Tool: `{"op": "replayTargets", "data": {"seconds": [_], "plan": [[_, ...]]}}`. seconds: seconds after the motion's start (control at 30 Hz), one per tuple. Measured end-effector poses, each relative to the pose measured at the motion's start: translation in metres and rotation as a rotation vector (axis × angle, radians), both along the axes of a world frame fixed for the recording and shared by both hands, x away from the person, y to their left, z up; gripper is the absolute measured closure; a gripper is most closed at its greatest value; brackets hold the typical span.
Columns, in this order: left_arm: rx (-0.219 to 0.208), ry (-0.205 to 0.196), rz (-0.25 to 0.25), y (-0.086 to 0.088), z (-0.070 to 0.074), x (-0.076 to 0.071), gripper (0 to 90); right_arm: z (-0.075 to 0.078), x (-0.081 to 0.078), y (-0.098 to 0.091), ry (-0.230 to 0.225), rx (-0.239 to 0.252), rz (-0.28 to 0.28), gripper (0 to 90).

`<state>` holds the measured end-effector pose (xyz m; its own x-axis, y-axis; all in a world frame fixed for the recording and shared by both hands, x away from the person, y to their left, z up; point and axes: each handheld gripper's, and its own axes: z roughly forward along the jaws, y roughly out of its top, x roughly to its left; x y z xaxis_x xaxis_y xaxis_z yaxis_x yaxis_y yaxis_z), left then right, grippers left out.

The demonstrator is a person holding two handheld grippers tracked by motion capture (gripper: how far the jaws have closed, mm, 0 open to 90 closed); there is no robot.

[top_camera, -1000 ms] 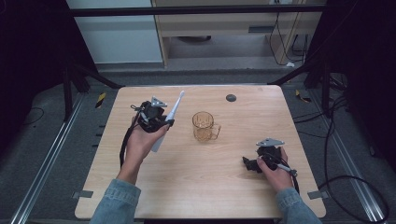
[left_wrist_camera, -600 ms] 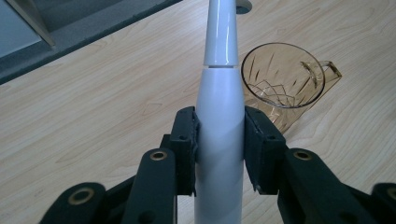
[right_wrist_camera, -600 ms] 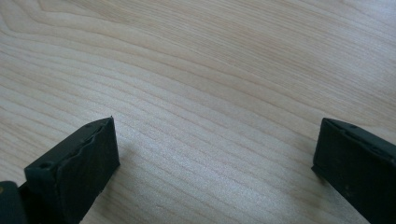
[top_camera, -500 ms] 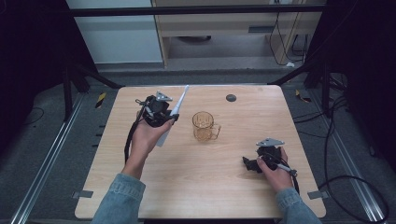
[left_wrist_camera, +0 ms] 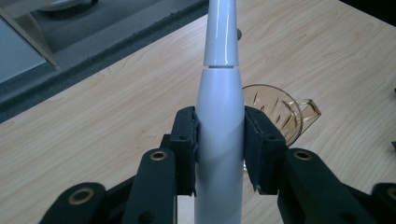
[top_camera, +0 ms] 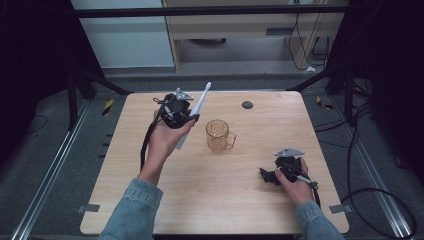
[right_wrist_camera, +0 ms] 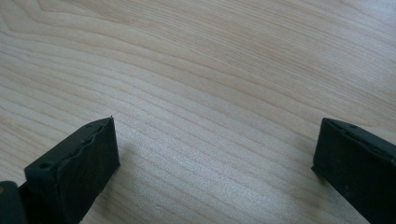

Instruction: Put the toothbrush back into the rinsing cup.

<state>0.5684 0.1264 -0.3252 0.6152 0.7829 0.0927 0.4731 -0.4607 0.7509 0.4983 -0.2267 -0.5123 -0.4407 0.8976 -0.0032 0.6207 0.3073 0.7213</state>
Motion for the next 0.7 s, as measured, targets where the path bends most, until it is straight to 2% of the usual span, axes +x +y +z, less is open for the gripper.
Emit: {"op": "replayTargets", "data": {"seconds": [0.7], "plan": [[-0.001,-0.044,-0.016,-0.026,0.016,0.01,66.8,0.0,0.0,0.0,0.001,0.001,-0.001,0.3]]}}
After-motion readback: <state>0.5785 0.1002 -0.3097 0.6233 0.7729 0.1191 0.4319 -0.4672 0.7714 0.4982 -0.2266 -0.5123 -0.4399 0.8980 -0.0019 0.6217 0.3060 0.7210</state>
